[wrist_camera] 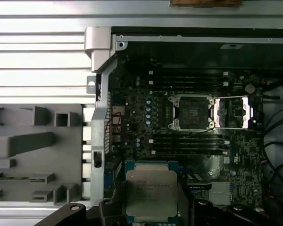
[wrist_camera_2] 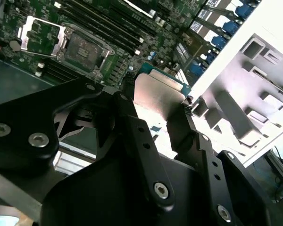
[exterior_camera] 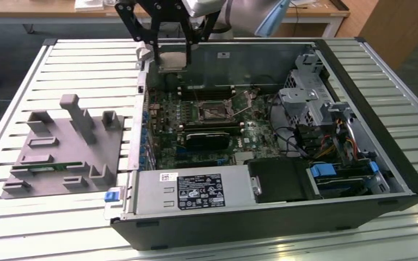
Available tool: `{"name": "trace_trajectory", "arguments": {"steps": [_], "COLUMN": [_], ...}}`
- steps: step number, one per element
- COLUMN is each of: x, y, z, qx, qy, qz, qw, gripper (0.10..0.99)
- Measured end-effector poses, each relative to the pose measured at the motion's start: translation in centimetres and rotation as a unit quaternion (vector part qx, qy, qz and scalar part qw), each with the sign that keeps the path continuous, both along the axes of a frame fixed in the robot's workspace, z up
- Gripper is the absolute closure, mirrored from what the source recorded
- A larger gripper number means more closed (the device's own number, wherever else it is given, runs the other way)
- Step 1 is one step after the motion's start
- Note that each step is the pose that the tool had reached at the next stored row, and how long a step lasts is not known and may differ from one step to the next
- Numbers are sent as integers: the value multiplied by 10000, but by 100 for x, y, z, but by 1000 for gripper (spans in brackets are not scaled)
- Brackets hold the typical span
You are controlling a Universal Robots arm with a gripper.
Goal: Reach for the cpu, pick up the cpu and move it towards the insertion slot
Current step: 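Pick up the cpu and move it towards the insertion slot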
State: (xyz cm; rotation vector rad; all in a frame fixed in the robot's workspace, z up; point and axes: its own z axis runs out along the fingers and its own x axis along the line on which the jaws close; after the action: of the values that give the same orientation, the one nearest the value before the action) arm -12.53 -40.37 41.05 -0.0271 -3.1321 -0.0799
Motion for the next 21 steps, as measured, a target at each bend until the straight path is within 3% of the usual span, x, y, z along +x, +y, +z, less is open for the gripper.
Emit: {"name": "trace_trajectory", "arguments": {"steps": [13, 21], "x": [375, 708], "y": [0, 0], "z": [0, 0], "qx": [6, 12], "qy": [0, 0], "qz": [0, 0], "qw": [10000, 10000], "gripper": [561, 561]}}
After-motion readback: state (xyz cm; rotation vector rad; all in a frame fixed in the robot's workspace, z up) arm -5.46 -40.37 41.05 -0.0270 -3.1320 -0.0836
